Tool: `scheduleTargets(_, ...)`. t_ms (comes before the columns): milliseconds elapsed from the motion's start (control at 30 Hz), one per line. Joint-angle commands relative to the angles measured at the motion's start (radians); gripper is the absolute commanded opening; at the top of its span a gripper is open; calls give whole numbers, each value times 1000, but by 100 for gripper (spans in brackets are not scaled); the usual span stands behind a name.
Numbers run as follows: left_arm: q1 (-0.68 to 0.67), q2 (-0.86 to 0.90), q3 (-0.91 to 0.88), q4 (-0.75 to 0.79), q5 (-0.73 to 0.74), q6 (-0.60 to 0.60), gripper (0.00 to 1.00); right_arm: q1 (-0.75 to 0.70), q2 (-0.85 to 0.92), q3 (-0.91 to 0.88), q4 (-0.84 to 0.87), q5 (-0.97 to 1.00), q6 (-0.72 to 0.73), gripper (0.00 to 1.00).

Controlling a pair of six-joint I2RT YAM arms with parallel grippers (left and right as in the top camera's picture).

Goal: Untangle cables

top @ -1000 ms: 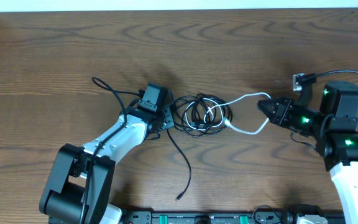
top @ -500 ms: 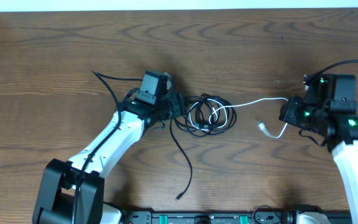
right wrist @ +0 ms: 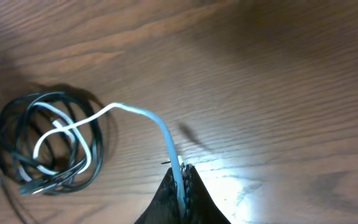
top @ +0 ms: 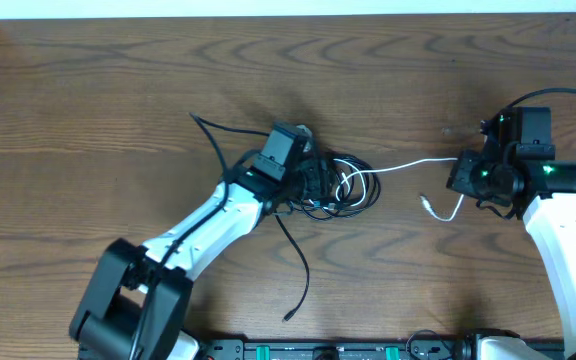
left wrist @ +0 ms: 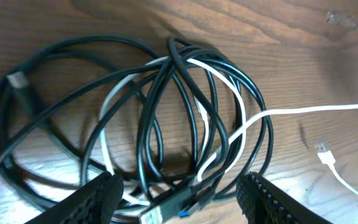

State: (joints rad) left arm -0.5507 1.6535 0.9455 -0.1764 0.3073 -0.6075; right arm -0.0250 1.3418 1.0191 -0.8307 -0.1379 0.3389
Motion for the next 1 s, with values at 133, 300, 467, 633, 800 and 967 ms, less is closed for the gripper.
scheduleTargets(133, -23, 79, 5, 3, -84, -18, 59, -59, 50, 13, 10, 61, -34, 1)
scheduleTargets(300, -23, 121, 5, 7, -93, -17, 59, -80, 92, 13, 61, 58, -34, 1)
scheduleTargets(467, -23, 151, 5, 23, -175, -14, 59, -81, 128, 13, 117, 15, -53, 1)
scheduleTargets(633, -23, 155, 5, 83, -181, -14, 52, -79, 153, 13, 147, -42, -68, 1)
scheduleTargets(800, -27, 156, 3, 92, -181, -14, 38, -79, 164, 13, 146, -82, -100, 1)
scheduleTargets(967, -31, 157, -11, 89, -182, -14, 32, -79, 164, 13, 146, -83, -112, 1)
